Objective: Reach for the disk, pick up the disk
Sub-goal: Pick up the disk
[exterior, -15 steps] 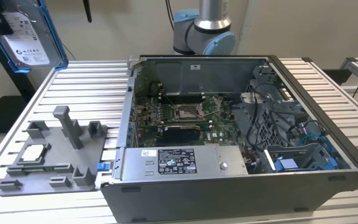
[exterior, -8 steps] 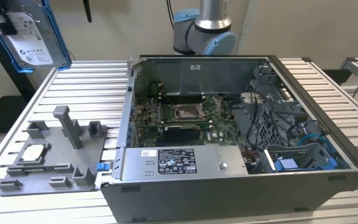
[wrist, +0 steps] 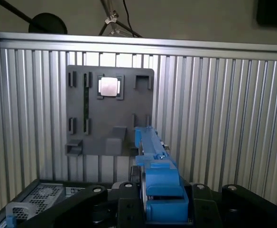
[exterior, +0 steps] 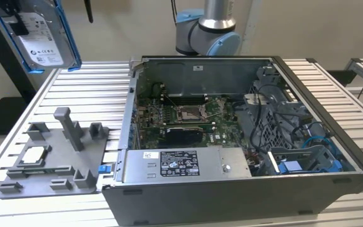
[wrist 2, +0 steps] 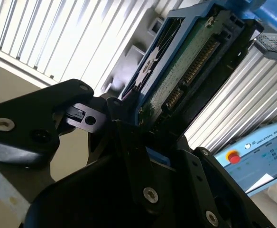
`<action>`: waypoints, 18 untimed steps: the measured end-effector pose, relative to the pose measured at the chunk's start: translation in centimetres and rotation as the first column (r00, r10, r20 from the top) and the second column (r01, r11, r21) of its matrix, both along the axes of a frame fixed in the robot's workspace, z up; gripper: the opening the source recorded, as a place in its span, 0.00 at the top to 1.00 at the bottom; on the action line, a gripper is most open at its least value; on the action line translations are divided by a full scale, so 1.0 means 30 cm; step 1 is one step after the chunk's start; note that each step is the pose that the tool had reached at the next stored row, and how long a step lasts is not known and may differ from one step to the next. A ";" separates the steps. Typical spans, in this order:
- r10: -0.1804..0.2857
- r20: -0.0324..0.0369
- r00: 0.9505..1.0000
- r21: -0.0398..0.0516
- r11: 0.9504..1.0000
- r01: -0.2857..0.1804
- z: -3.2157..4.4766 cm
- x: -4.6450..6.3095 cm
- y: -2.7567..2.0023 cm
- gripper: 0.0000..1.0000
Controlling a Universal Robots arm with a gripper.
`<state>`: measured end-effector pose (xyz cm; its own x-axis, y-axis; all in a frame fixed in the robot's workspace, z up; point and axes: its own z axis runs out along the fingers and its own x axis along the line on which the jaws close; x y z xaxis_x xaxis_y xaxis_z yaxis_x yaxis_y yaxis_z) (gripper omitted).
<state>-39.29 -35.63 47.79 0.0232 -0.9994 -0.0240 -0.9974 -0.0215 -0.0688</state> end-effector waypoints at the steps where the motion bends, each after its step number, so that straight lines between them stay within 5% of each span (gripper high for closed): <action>1: 0.000 0.000 1.000 0.000 1.000 0.000 0.000 0.007 0.000 1.00; 18: 0.000 0.000 1.000 0.000 1.000 0.000 0.000 0.124 0.000 1.00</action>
